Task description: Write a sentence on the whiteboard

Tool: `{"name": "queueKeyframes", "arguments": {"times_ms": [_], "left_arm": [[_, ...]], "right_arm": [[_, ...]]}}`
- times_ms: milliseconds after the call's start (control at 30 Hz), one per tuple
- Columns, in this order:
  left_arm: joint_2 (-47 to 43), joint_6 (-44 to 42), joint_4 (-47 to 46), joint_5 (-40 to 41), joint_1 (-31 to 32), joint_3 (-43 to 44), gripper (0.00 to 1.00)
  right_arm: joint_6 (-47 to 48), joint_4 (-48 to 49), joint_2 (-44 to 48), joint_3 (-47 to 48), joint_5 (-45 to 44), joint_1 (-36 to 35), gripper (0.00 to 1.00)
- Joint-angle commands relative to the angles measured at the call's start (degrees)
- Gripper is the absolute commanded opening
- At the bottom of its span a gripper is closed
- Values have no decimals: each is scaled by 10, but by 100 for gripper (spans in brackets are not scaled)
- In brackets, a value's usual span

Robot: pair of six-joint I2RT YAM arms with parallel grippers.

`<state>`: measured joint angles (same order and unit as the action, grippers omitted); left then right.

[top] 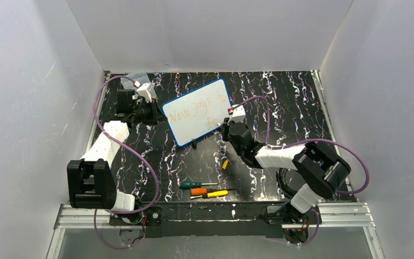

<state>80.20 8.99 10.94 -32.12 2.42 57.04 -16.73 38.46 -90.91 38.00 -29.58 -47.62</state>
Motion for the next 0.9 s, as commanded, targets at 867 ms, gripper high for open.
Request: {"name": "queueKeyframes", "arguments": {"times_ms": [867], "left_arm": [[-9,-5,6,-9,-3,7,0]], "right_arm": [[28,22,-7,50,-20,17,1]]}}
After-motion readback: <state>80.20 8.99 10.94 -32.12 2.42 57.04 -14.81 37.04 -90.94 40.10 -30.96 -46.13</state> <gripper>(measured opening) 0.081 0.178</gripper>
